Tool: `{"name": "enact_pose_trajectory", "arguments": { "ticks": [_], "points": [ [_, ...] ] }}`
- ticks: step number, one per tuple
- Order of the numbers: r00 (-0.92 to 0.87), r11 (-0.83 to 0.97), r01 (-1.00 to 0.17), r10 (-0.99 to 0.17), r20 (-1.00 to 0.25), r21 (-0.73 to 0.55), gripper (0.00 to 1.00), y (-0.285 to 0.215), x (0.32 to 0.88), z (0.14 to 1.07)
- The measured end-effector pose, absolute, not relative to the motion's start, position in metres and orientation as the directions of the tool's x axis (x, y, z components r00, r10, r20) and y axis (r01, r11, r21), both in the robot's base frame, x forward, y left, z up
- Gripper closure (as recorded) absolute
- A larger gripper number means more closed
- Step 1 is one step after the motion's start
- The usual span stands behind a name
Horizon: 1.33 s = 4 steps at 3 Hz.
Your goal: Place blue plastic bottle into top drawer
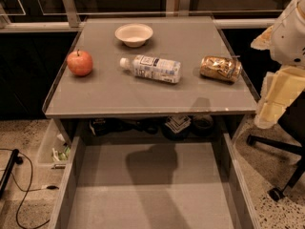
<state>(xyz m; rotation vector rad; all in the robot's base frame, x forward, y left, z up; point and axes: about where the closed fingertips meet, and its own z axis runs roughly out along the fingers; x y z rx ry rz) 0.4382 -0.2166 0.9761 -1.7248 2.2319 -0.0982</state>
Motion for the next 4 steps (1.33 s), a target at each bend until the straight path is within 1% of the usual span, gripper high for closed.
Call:
{"name": "enact_pose_trajectory", "arguments": {
  "ticks": [1,2,3,4],
  "points": [
    [-0.215,0.267,-0.93,-0.953,-0.214,-0.252,0.0,-0.215,0.44,0.977],
    [-0.158,0.231,-0.932,-0.952,-0.261,-0.28,0.0,-0.199,0.456,0.978],
    [-0.024,0.116,-0.944,-0.958,-0.286,-0.308,0.0,-0.162,0.487,0.965],
    [0.028,0.073,-0.951,-0.946,-0.322,-0.3,0.0,-0.14,0.514,0.956]
  ]
}}
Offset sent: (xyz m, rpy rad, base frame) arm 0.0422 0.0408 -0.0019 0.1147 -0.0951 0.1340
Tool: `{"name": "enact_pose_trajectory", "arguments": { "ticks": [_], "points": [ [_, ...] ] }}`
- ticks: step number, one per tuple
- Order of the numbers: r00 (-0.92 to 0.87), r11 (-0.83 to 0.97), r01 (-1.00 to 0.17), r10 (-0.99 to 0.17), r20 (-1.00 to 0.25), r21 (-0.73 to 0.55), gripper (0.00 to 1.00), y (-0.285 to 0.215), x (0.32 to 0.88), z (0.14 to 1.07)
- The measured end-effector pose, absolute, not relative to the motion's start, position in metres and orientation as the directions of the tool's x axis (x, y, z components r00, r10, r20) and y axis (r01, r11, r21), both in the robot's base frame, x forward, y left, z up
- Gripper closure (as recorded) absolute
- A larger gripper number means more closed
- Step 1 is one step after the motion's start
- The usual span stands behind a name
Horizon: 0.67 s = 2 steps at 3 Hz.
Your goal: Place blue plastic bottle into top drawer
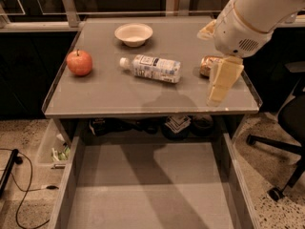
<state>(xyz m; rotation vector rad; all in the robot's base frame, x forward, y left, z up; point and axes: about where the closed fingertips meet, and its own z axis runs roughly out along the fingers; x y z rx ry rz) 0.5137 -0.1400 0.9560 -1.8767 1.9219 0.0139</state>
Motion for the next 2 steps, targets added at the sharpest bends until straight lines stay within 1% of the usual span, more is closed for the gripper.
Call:
{"name": "enact_pose_trajectory", "arguments": {
  "ticks": [1,2],
  "points": [
    [0.029,0.073,-0.951,-0.946,-0.324,-0.299,0.0,-0.1393,0.5155,0.9552],
    [0.036,0.078,-0.95,-0.935,-0.353,-0.303,0.0,-0.1332,0.5187,0.9508]
  ]
}}
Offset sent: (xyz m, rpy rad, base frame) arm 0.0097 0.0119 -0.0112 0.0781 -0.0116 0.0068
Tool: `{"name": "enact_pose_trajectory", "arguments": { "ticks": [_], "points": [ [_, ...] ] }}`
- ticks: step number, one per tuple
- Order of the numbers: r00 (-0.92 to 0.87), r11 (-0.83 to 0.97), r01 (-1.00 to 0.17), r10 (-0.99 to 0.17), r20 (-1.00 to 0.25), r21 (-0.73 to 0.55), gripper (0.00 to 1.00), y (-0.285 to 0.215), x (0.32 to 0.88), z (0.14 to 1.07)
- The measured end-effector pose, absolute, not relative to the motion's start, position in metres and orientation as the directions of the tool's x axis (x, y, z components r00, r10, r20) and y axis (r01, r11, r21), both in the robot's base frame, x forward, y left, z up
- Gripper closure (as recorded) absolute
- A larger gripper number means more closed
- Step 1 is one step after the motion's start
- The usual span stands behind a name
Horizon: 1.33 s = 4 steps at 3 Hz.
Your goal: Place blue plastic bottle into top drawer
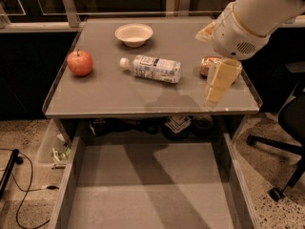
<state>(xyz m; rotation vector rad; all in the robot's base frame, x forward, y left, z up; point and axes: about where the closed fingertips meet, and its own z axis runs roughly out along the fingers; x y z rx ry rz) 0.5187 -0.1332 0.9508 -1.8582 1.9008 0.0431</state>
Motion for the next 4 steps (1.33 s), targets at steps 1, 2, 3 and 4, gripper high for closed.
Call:
{"name": "enact_pose_trajectory", "arguments": {
  "ticks": [1,2,3,4],
  "points": [
    [0.078,0.078,-0.944,-0.891,-0.447,-0.32,0.0,-0.111,0.549,0.932],
    [0.124,0.076,-0.937,-0.839,-0.53,-0.341,0.0,-0.088,0.594,0.922],
    [0.141,0.088,-0.94,-0.78,-0.61,-0.33,0.0,-0.068,0.627,0.919],
    [0.112,0.107,-0.955,-0.732,-0.672,-0.276,0.0,-0.054,0.648,0.908]
  ]
}}
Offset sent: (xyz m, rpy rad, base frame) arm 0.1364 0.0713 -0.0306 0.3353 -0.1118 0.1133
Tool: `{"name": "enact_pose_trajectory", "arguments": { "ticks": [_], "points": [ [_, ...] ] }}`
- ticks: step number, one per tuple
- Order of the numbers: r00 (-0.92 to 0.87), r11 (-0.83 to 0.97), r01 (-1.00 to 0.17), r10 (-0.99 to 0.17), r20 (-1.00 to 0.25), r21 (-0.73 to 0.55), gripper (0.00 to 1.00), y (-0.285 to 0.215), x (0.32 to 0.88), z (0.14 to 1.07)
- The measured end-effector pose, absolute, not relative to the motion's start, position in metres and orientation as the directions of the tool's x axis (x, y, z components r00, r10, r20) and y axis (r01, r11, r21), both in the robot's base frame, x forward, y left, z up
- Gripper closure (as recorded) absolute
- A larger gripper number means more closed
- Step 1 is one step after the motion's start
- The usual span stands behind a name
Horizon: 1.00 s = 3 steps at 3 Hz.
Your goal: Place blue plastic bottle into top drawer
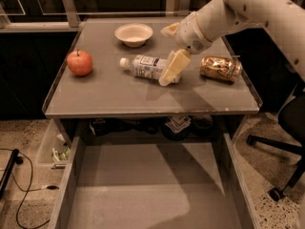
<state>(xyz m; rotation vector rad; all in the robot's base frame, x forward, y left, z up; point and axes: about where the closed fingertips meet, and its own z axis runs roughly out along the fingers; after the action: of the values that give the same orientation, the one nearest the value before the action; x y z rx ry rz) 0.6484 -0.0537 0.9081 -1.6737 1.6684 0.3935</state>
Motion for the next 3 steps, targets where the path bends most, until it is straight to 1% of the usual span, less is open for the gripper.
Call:
{"name": "enact_pose_trajectory", "arguments": {
  "ticks": [2,3],
  "points": [
    [-0.052,0.147,-0.986,-0.713,-0.7,-0.076,0.0,-0.031,0.667,0.864],
    [-0.118,0.168,-0.986,-0.715,-0.689,-0.006,0.0,-0.027,0.672,0.852]
  ]
}}
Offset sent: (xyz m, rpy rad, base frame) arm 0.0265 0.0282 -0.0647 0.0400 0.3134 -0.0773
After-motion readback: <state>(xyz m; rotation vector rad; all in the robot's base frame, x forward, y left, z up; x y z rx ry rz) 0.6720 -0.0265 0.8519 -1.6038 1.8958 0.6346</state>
